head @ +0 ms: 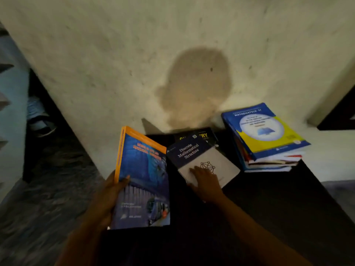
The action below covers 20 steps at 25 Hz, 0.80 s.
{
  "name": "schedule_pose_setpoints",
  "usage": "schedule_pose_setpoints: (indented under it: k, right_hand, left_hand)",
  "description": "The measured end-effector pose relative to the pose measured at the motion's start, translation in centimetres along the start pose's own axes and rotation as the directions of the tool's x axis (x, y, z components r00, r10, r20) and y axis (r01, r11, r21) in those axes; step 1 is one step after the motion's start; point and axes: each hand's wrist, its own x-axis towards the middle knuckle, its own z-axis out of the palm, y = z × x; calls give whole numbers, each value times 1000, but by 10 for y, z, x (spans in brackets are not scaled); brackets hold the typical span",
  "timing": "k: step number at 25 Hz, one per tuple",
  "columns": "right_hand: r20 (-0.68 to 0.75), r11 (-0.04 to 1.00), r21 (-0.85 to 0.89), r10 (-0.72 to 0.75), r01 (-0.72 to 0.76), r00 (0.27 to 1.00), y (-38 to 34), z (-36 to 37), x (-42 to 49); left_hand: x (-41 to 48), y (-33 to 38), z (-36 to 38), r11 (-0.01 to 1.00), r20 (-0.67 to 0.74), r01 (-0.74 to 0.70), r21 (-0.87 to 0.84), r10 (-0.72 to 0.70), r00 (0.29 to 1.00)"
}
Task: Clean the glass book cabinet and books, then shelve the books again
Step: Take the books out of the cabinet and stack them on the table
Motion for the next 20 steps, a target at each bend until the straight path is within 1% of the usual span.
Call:
schedule_pose_setpoints:
  k: [1,2,3,4,5,6,7,8,9,10,12,15,16,17,18,19,20]
  right_hand:
    - [-93,976,208,88,-67,992,9,-1,-5]
    - [-161,874,452,274,-176,948,19,-2,-12]
    - [-151,687,674,489,-273,859,27,-2,-21]
    - [-30,425,841,656,-336,754,34,-3,-31]
    - [140,167,917,715,-362,685,38,-2,-39]
    - [286,-20,925,691,-379,663,40,-1,-43]
    - [383,-139,911,633,-388,672,38,-2,-45]
    - [430,-200,899,577,-391,694,35,-4,-43]
    - [445,-219,894,533,-391,719,31,-8,-41]
    - [445,-216,895,501,-390,743,27,-13,-38]
    - [411,-248,911,478,-329,777,18,-16,-35]
    - [268,-343,935,529,-86,806,2,-3,-33]
    - [235,-380,925,536,-16,811,-5,4,-29]
    - [215,-405,914,530,22,821,-10,10,-23]
    - [213,-390,921,529,12,821,-13,14,-15]
    - [231,-330,943,535,-51,812,-13,13,-6]
    - [251,-214,964,544,-157,801,-12,7,1]
  left_hand:
    - [5,0,-3,1000,19,22,-4,-22,1000]
    - [11,-3,-7,999,40,41,-9,-41,998]
    - [15,-4,-8,998,58,63,-11,-62,996]
    - [19,-6,-10,997,75,81,-11,-80,994]
    - [22,-7,-10,995,87,100,-9,-98,991]
    - [25,-10,-11,994,94,112,-13,-110,989]
    - [27,-9,-9,993,103,120,-19,-118,988]
    - [29,-9,-8,992,113,126,-25,-122,986]
    - [30,-8,-7,991,122,133,-26,-129,984]
    - [31,-8,-6,991,130,133,-24,-129,983]
    - [32,-6,-7,992,138,128,-20,-124,983]
    - [34,-2,-11,994,145,110,-24,-105,984]
    - [35,-1,-12,994,150,105,-25,-101,984]
    - [36,0,-13,995,146,101,-23,-97,984]
    - [38,0,-14,995,149,96,-21,-92,985]
    - [39,-1,-14,996,150,93,-14,-90,985]
    - [40,-1,-14,996,151,91,-7,-89,984]
